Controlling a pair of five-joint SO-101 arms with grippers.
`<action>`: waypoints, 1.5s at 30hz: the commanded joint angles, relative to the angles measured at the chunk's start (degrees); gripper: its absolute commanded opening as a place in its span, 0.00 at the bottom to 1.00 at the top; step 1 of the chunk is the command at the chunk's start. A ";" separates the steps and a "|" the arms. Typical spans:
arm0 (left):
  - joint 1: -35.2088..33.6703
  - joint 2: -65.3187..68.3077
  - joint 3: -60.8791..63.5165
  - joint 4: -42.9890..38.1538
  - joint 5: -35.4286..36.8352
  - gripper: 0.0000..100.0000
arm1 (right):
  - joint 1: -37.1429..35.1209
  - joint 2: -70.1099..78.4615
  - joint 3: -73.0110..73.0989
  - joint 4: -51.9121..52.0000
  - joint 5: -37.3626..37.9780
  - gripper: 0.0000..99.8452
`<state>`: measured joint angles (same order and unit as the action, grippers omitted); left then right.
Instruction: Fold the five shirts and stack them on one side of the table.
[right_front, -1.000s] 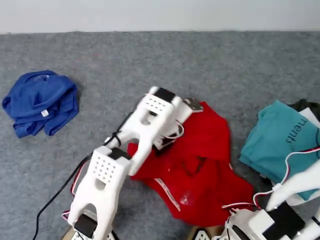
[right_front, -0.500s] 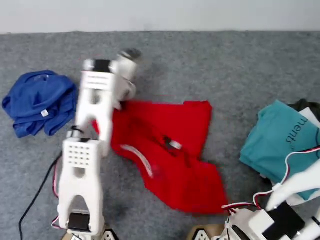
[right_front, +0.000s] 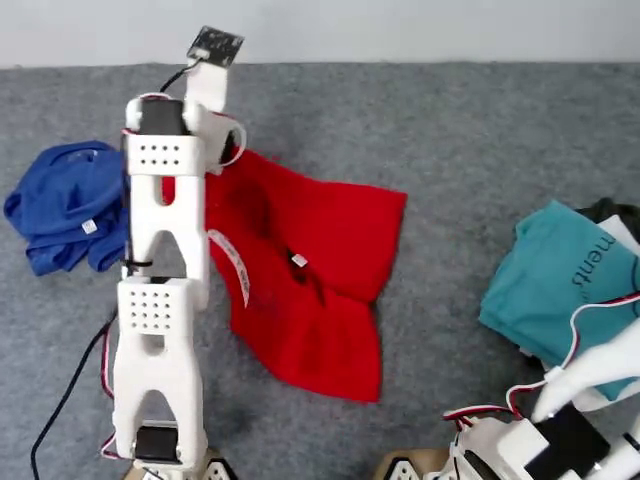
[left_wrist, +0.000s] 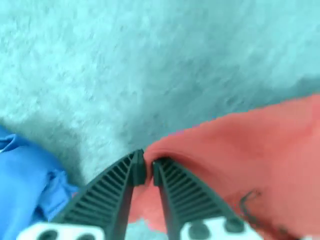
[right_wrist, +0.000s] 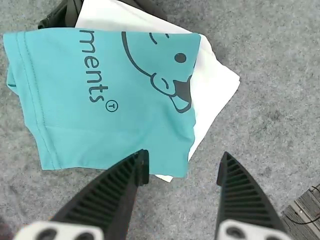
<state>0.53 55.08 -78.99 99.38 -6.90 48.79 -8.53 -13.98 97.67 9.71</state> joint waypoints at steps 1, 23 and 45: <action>1.93 -3.96 -5.23 0.97 2.20 0.02 | 0.13 -2.42 -1.05 0.75 0.35 0.23; 35.34 -40.53 -9.10 1.14 -4.13 0.02 | -1.01 -2.51 2.55 -0.57 0.35 0.23; 22.07 -26.02 5.23 -6.33 -6.59 0.02 | -1.10 -2.51 2.55 -0.04 0.35 0.23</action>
<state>23.74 28.44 -71.08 93.93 -13.14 48.35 -8.53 -11.34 97.67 9.71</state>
